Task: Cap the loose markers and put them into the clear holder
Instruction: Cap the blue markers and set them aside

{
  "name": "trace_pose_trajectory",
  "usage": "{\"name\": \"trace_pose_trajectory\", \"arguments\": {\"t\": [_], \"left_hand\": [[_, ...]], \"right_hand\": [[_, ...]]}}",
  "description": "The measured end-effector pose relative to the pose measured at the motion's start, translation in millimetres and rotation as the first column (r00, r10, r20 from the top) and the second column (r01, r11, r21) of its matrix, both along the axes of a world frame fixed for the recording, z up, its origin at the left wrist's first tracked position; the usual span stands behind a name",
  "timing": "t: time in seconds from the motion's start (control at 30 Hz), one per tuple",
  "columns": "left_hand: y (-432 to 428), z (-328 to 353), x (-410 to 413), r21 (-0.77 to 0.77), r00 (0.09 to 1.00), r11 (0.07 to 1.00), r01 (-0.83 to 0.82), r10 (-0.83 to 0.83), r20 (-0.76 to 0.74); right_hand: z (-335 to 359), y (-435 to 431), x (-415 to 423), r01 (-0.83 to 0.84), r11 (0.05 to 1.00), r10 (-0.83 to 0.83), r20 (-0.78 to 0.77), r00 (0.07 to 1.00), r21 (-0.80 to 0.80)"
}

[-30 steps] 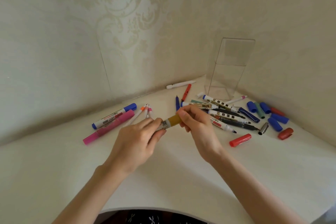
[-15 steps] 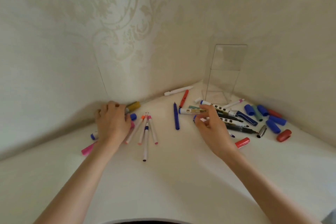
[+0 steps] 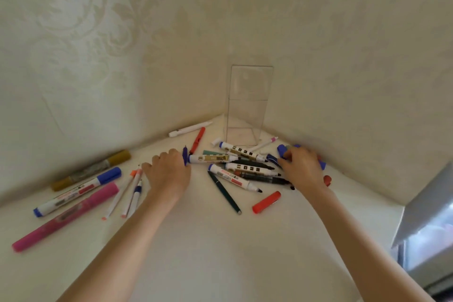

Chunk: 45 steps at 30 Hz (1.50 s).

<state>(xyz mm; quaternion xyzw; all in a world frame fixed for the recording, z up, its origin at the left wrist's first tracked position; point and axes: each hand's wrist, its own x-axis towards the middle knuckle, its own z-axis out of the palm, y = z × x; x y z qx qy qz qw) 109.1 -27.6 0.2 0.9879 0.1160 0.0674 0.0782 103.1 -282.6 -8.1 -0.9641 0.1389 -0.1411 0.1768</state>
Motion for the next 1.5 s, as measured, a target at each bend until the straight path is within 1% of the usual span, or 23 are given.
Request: {"name": "trace_pose_trajectory", "arguments": {"t": [0.1, 0.17, 0.23, 0.27, 0.3, 0.33, 0.37, 0.4, 0.43, 0.47, 0.53, 0.57, 0.6, 0.67, 0.73, 0.8, 0.97, 1.13, 1.2, 1.27, 1.37, 1.43, 1.5], "left_hand": [[5, 1, 1, -0.012, 1.000, 1.000, -0.016, 0.015, -0.019], [9, -1, -1, -0.039, 1.000, 0.999, -0.009, 0.009, 0.005], [14, -2, -6, -0.123, 0.994, 0.992, 0.009, 0.004, 0.108], [18, -2, -9, -0.220, 0.982, 0.974, 0.051, -0.009, 0.189], [22, -2, -14, -0.348, 0.965, 0.929, 0.122, -0.029, 0.261], [25, -2, -20, -0.471, 0.948, 0.856, 0.212, -0.063, 0.312], [28, -1, -28, -0.561, 0.926, 0.765, 0.316, -0.118, 0.359], [31, -1, -36, -0.597, 0.894, 0.689, 0.411, -0.177, 0.411], [33, -2, -45, -0.587, 0.862, 0.652, 0.479, -0.222, 0.456], [35, -3, -51, -0.558, 0.832, 0.644, 0.524, -0.247, 0.497], [38, -6, -56, -0.506, 0.790, 0.660, 0.556, -0.230, 0.568], [40, -6, -56, -0.498, 0.783, 0.669, 0.552, -0.211, 0.585], [40, -6, -55, -0.496, 0.782, 0.676, 0.545, -0.196, 0.592], [41, -7, -52, -0.479, 0.775, 0.690, 0.543, -0.192, 0.602], [40, -8, -51, -0.433, 0.754, 0.707, 0.559, -0.216, 0.620], [40, -10, -53, -0.356, 0.709, 0.720, 0.596, -0.265, 0.654], [40, -11, -54, -0.287, 0.667, 0.714, 0.639, -0.327, 0.669], [42, -13, -55, -0.186, 0.660, 0.735, 0.652, -0.431, 0.615], [46, -11, -54, -0.179, 0.656, 0.718, 0.673, -0.466, 0.594], [48, -7, -57, -0.223, 0.662, 0.677, 0.701, -0.503, 0.556], [43, 0, -63, -0.354, 0.691, 0.605, 0.713, -0.522, 0.499], [40, 2, -65, -0.432, 0.712, 0.571, 0.698, -0.495, 0.498], [40, 5, -66, -0.467, 0.721, 0.553, 0.690, -0.464, 0.515]], "right_hand": [[-2, 5, 2, 0.000, 0.992, -0.001, -0.008, 1.000, -0.123], [0, 7, 1, -0.016, 0.995, 0.014, -0.018, 1.000, -0.098], [-2, 9, 2, -0.036, 0.995, 0.032, -0.039, 0.999, -0.095], [-2, 11, 2, -0.052, 0.990, 0.046, -0.049, 0.998, -0.134], [-3, 13, 2, -0.063, 0.987, 0.058, -0.039, 0.998, -0.151], [-3, 14, 3, -0.071, 0.990, 0.068, -0.029, 0.997, -0.126], [-2, 17, 2, -0.072, 0.993, 0.069, -0.042, 0.997, -0.098], [-1, 19, 3, -0.077, 0.993, 0.071, -0.063, 0.995, -0.093], [2, 22, 2, -0.079, 0.993, 0.072, -0.078, 0.994, -0.087], [5, 24, 2, -0.078, 0.994, 0.074, -0.061, 0.995, -0.072], [13, 33, -4, -0.120, 0.988, 0.112, 0.078, 0.991, 0.095], [19, 41, -10, -0.192, 0.953, 0.155, 0.170, 0.973, 0.233], [24, 51, -18, -0.289, 0.888, 0.211, 0.242, 0.947, 0.357], [30, 68, -32, -0.461, 0.764, 0.340, 0.324, 0.883, 0.452], [29, 79, -41, -0.564, 0.685, 0.442, 0.353, 0.825, 0.460], [27, 82, -44, -0.610, 0.642, 0.481, 0.375, 0.792, 0.465], [26, 82, -46, -0.648, 0.664, 0.516, 0.399, 0.758, 0.373], [22, 82, -45, -0.705, 0.670, 0.582, 0.424, 0.694, 0.234], [23, 78, -44, -0.734, 0.663, 0.627, 0.429, 0.651, 0.146], [25, 77, -46, -0.762, 0.637, 0.672, 0.398, 0.624, 0.119], [27, 86, -50, -0.784, 0.569, 0.703, 0.349, 0.620, 0.247], [28, 94, -53, -0.737, 0.528, 0.640, 0.372, 0.672, 0.422], [28, 99, -53, -0.713, 0.497, 0.585, 0.417, 0.696, 0.494]]}}
